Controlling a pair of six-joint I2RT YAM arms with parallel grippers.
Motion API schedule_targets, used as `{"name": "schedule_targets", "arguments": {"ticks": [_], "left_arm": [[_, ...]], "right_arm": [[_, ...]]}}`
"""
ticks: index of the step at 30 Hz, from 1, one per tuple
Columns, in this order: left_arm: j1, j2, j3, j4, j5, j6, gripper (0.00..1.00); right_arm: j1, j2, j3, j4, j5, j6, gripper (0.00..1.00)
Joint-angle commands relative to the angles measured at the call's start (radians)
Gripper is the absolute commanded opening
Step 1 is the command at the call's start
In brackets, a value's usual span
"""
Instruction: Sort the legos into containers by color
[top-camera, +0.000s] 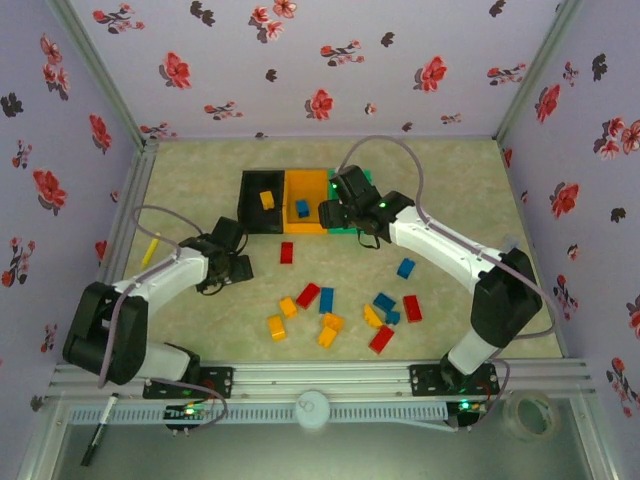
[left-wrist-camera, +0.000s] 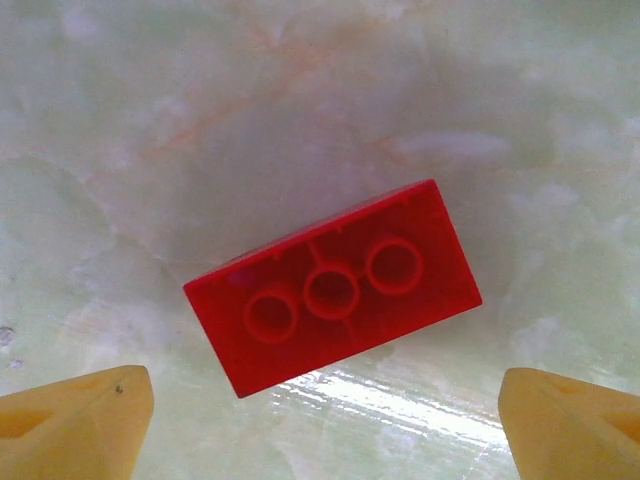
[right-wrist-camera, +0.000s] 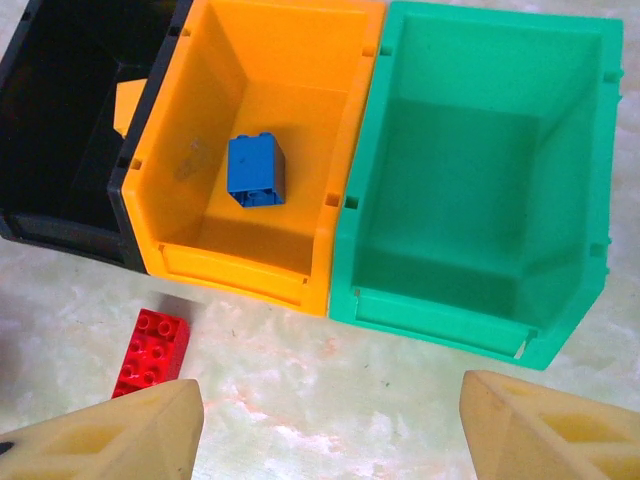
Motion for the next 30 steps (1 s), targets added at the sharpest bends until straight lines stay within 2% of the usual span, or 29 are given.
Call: {"name": "schedule_targets", "arguments": {"ticks": [1,14,24,30], "left_arm": [[0.008,0.014,-0.007,0.023,0.020,-0.014,0.89],[0.119,0.040,0.015,0.036,0.014,0.027,0.85],[0.148,0.056,0.017,0.049,0.035,0.049,0.83],[0.149,0.093,0.030,0.073,0.047,0.066,0.66]], "right_arm": [[-0.001,-0.030,-0.014,0.009,-0.012,0.021,0.69],[-0.001,-0.067,-0.041,0.006,-0.006,0.032,0.69],[-0.001,-0.069,-0.042,0.002,0.003,0.025,0.69],[-0.001,-0.074,-0.043,0.002,0.004,0.023,0.69]]}}
